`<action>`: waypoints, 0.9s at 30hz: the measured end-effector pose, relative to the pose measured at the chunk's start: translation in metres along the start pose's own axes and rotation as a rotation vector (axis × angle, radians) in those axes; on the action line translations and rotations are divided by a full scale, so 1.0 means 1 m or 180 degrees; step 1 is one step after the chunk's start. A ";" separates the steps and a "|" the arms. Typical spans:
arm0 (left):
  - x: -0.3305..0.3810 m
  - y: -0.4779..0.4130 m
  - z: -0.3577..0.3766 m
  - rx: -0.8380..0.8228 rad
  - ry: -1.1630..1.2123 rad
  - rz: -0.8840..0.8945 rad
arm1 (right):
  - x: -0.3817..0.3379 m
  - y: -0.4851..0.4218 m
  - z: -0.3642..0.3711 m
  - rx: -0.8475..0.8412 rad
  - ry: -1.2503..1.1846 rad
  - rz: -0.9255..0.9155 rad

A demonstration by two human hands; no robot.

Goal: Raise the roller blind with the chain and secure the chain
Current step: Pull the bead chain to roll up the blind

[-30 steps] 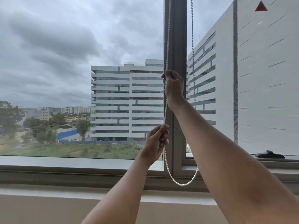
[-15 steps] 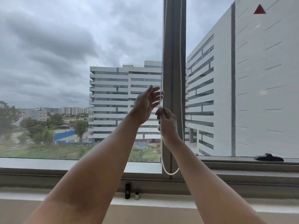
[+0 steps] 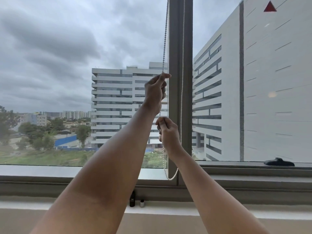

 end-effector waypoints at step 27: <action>-0.044 0.055 -0.018 -0.0242 0.0440 -0.0141 | -0.112 -0.058 -0.010 0.0099 -0.0336 -0.0175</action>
Point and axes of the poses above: each hand's wrist, its own y-axis away from the middle knuckle, its own z-axis out of the palm, x = y × z, the point moved 3 cm from there along -y, towards the middle knuckle, and after that the axes turned 4 degrees about z, right-handed, at the moved point
